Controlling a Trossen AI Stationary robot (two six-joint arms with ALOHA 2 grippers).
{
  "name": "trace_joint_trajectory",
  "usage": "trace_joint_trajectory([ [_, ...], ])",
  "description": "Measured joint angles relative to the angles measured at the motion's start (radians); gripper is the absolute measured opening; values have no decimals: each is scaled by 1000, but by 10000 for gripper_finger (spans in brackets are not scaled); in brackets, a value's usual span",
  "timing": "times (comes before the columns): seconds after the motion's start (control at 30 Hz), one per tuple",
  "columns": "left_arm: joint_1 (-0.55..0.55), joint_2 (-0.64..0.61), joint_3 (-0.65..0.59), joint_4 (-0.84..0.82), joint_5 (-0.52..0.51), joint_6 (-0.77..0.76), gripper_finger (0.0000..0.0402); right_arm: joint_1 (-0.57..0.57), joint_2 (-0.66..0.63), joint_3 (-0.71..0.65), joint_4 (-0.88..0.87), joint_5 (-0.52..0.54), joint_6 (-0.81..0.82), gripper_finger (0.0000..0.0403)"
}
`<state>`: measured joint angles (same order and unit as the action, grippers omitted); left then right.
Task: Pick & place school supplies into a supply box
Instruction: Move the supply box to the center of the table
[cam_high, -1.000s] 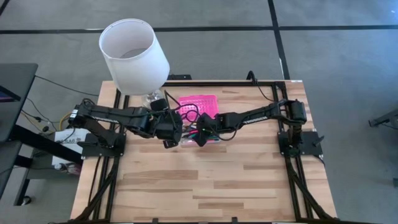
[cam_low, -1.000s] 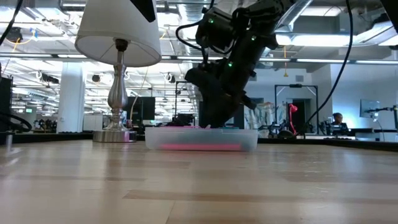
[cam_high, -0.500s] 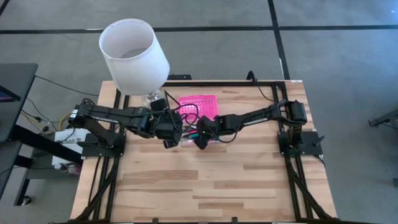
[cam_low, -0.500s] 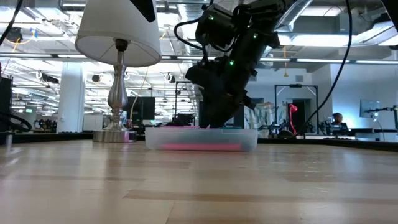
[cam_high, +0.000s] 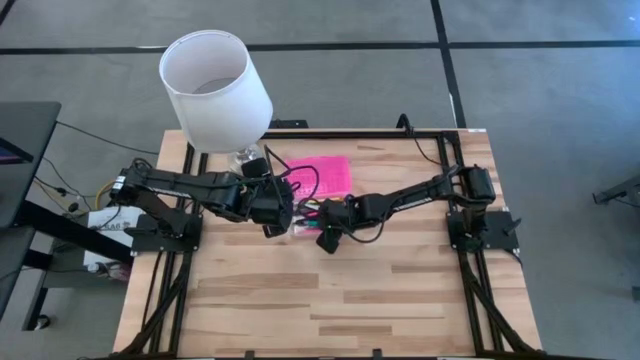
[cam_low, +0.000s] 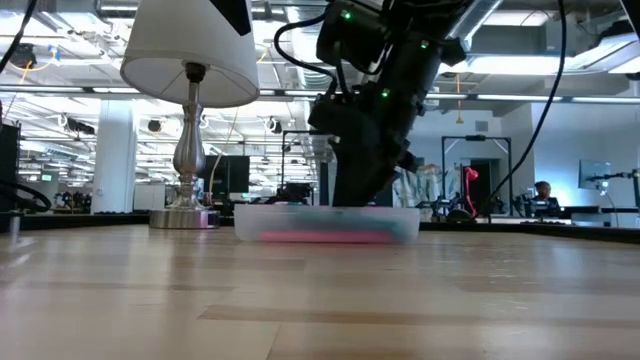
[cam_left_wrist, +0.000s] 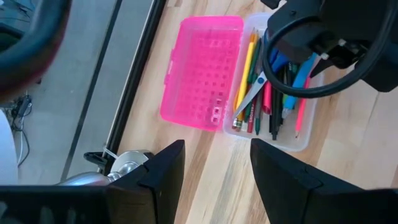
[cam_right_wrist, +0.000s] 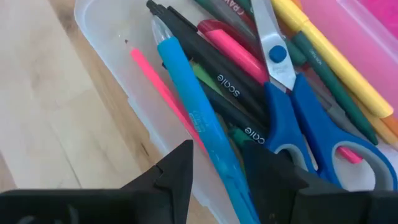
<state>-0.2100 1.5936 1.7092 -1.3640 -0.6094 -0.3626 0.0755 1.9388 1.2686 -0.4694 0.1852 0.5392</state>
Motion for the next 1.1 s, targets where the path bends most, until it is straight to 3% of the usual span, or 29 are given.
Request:
trace_joint_trajectory([
  [1.1,9,0,0,0,-32,26,178,163,-8,-1,-275,-56,-64,134],
])
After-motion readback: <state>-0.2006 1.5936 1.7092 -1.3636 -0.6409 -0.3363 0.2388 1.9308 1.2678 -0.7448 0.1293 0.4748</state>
